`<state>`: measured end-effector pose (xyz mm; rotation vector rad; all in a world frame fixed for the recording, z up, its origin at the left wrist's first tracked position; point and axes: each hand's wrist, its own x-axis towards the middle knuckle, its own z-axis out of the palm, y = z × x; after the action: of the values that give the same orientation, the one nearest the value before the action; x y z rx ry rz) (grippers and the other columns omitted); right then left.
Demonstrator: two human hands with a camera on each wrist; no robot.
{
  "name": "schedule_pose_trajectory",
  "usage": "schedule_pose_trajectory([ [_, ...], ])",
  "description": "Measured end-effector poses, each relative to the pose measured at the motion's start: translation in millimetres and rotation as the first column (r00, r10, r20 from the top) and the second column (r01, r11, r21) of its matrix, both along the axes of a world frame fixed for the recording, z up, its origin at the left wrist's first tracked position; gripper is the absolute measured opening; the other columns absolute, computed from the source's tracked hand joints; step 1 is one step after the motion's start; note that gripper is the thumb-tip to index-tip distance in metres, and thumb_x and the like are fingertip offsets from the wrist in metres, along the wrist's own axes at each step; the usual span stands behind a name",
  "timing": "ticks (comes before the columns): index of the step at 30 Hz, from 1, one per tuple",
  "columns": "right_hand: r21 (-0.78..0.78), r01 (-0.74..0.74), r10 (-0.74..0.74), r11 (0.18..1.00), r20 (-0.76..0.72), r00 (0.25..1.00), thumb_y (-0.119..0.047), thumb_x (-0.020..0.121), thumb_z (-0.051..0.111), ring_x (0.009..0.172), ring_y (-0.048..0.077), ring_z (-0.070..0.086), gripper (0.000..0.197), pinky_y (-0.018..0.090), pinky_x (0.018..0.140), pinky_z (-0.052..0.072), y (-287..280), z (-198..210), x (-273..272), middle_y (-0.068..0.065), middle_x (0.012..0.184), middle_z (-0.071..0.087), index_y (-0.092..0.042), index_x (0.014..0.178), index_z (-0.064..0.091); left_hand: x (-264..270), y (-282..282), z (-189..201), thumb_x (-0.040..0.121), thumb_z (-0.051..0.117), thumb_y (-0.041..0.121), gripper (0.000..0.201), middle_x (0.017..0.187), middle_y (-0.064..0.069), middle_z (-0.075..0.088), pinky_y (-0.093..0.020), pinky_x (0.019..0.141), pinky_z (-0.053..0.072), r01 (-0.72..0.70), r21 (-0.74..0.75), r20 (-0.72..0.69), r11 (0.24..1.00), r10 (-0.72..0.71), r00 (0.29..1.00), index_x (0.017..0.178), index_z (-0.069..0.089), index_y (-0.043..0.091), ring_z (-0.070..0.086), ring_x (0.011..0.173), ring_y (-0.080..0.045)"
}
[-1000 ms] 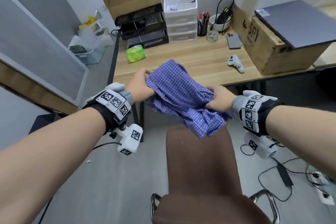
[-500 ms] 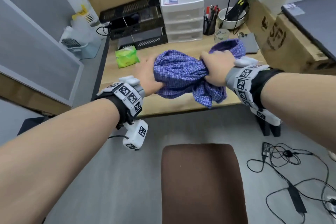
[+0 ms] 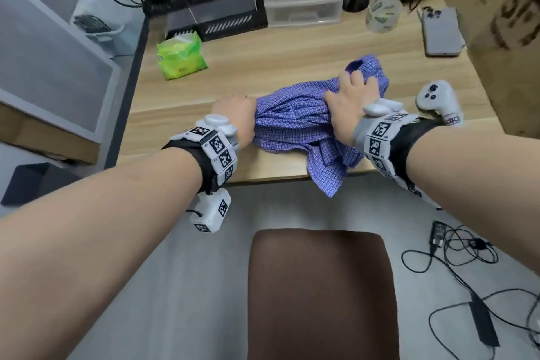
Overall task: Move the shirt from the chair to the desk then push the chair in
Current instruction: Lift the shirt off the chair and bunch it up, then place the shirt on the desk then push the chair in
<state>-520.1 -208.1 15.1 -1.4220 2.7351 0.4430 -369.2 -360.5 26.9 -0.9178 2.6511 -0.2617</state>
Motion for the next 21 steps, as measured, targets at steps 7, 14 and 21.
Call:
schedule_pose_trajectory([
  [7,0.032,0.115,-0.12,0.993,0.252,0.96,-0.012,0.081,0.062,0.081,0.039,0.063,0.035,0.042,0.066,0.05,-16.7,-32.4,-7.2,0.017,0.109,0.047,-0.011,0.113,0.051,-6.2,-14.9,-37.9,0.082,0.059,0.012,0.01,0.076,-0.002,0.061,-0.029,0.058,0.046,-0.109,0.087,0.107,0.99,0.099,0.989,0.09,0.065,0.013,0.058,0.064,-0.023],
  [14,-0.108,0.095,-0.04,0.99,0.427,0.903,-0.031,0.086,0.062,0.114,0.04,0.052,0.055,0.045,0.089,0.045,-30.4,-59.2,-10.6,0.016,0.13,0.043,-0.009,0.133,0.043,3.2,-26.5,-76.5,0.092,0.055,0.003,0.02,0.113,-0.014,0.062,-0.037,0.08,0.046,-0.172,0.106,0.006,0.979,0.173,0.985,0.111,0.061,0.004,0.064,0.099,-0.032],
  [21,-0.16,0.044,0.028,0.986,0.422,0.906,-0.039,0.089,0.057,0.13,0.038,0.043,0.076,0.043,0.095,0.04,-13.7,-41.4,-14.6,0.015,0.148,0.037,-0.011,0.152,0.026,28.5,-16.7,-67.1,0.086,0.062,0.01,0.047,0.127,-0.014,0.054,-0.034,0.079,0.04,-0.112,0.139,-0.109,0.984,0.128,0.986,0.131,0.047,0.006,0.059,0.11,-0.032],
])
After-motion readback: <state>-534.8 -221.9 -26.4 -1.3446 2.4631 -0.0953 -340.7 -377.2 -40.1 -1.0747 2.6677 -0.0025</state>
